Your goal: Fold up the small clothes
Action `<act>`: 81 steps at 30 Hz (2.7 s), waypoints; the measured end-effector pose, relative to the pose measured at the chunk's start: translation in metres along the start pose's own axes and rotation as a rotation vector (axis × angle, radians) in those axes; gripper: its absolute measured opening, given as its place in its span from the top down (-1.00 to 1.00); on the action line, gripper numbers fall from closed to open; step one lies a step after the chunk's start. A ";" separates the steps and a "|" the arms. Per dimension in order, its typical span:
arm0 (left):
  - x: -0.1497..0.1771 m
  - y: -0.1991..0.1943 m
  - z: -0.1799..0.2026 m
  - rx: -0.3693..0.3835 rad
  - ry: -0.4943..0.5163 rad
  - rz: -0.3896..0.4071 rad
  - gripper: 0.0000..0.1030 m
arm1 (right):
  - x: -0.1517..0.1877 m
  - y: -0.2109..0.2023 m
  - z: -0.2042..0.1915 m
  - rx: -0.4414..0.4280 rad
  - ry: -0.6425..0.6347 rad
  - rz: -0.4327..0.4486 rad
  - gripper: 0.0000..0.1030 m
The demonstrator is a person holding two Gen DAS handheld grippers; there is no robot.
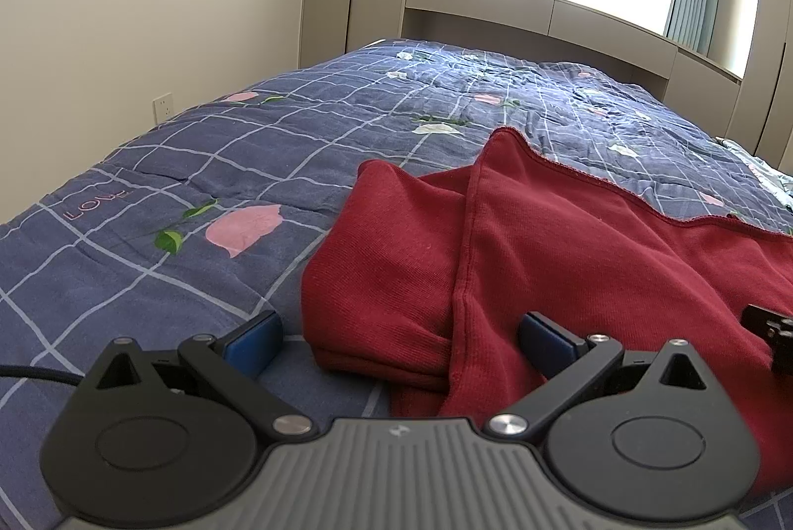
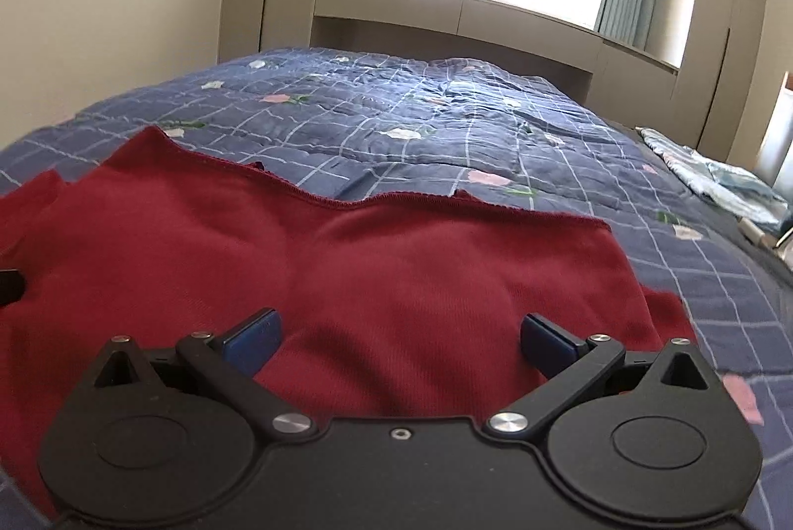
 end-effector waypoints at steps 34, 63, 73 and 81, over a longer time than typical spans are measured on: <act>0.016 -0.061 -0.016 0.121 -0.208 -0.074 -0.99 | 0.023 -0.044 -0.037 -0.105 -0.042 0.022 -0.99; 0.022 -0.057 -0.002 0.209 -0.504 -0.097 -0.37 | 0.025 -0.047 -0.031 -0.126 -0.013 0.035 -0.99; 0.021 -0.048 0.006 0.121 -0.506 -0.052 -0.56 | 0.025 -0.047 -0.031 -0.128 -0.011 0.036 -0.99; 0.020 -0.044 -0.014 0.072 -0.594 -0.040 0.34 | 0.025 -0.049 -0.030 -0.135 0.004 0.045 -0.99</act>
Point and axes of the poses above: each gripper's, at about its wrist camera, not at the fingertips, and y roughly the way its jaws point, z to its right, x to its underside, the point moved 9 cm from there along y, roughly the way its jaws point, and after that the axes turned 14 degrees about -y, right-handed, at the moved point
